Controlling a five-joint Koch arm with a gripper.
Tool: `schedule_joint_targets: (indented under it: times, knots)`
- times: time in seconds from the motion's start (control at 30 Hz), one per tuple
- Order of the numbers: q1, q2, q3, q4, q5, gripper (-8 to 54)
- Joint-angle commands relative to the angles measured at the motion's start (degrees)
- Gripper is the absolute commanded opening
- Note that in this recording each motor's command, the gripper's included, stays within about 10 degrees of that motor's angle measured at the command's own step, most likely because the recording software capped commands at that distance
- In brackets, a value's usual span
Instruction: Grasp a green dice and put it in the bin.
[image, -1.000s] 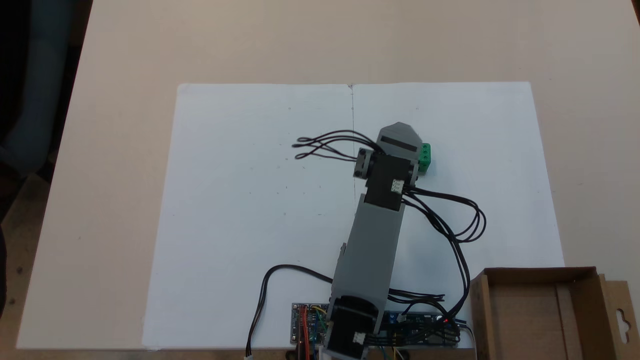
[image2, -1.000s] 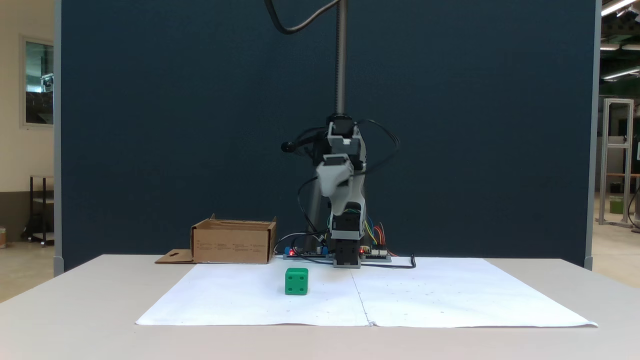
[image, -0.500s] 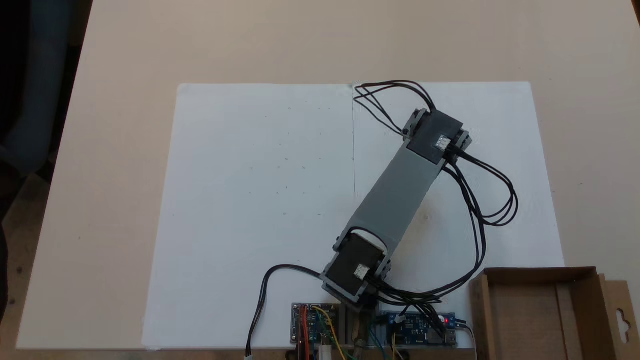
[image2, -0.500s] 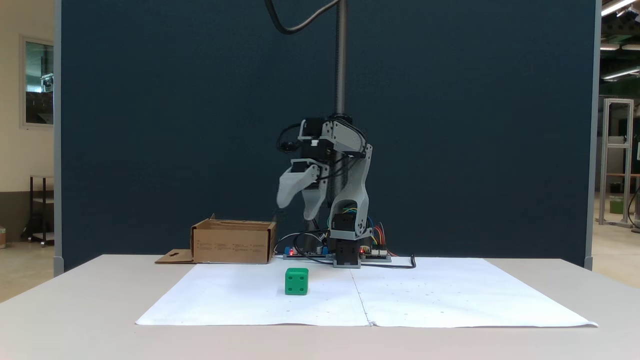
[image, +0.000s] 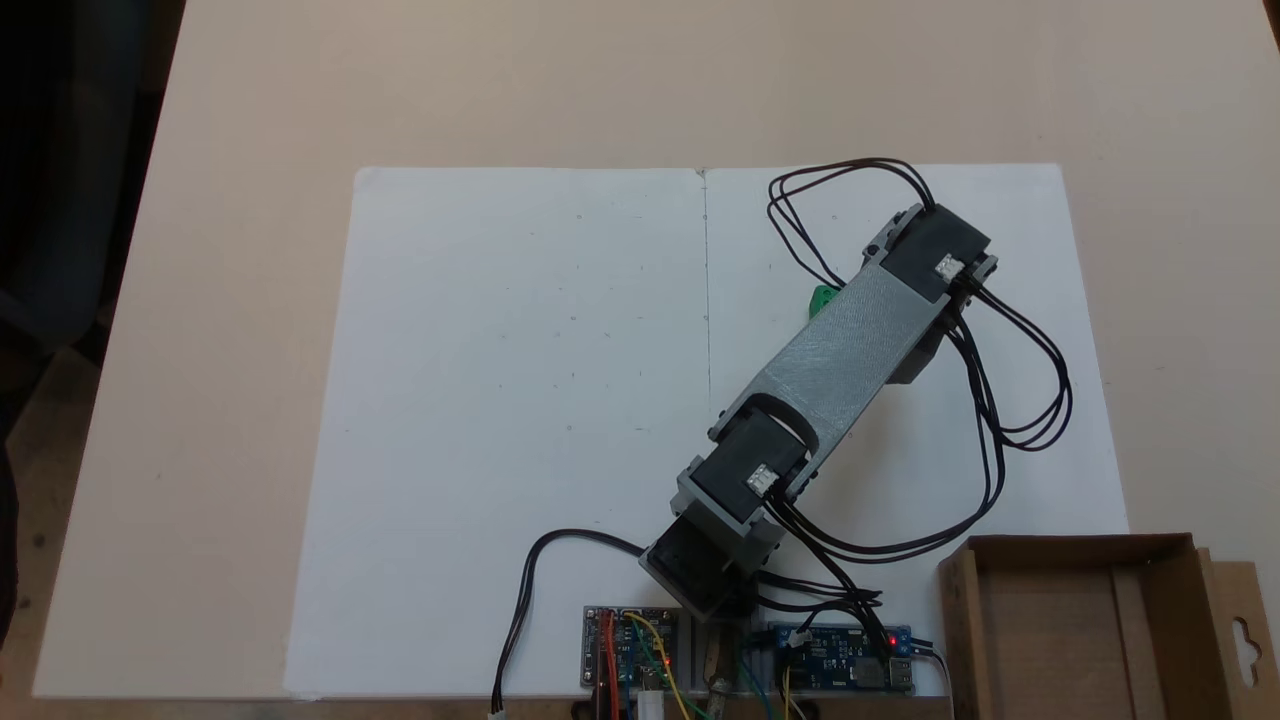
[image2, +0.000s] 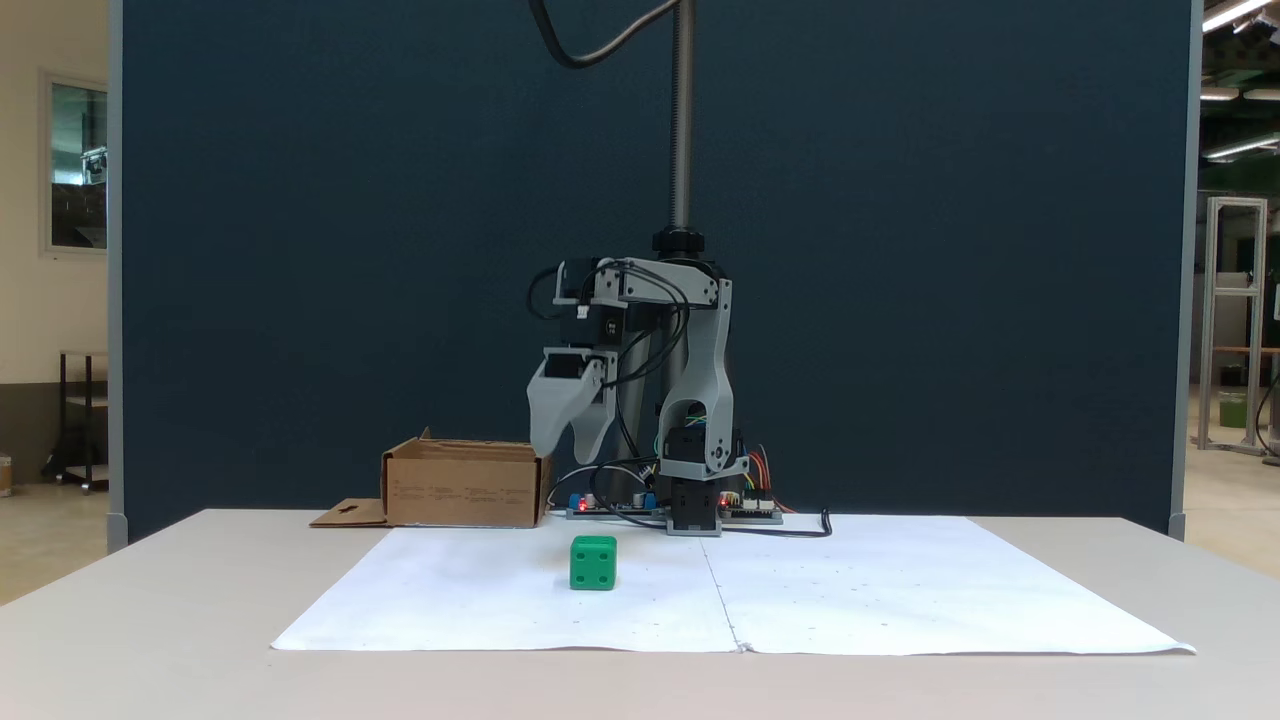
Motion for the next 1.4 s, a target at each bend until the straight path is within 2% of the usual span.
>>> schedule_joint_targets:
  times: [0.0,0.13,0.3,0.87,1.37]
  knots:
    - [0.0,0.4,-2.2,2.5,-9.6,45.0]
    - [-1.3,-0.5,-2.2,1.8,-15.6,45.1]
    - [-3.4,-2.4,-2.2,-0.4,-17.2,45.1]
    - [-9.9,-4.6,-1.6,-4.2,-16.9,44.5]
    - [-10.4,-12.0,-1.5,-11.1,-14.9,43.9]
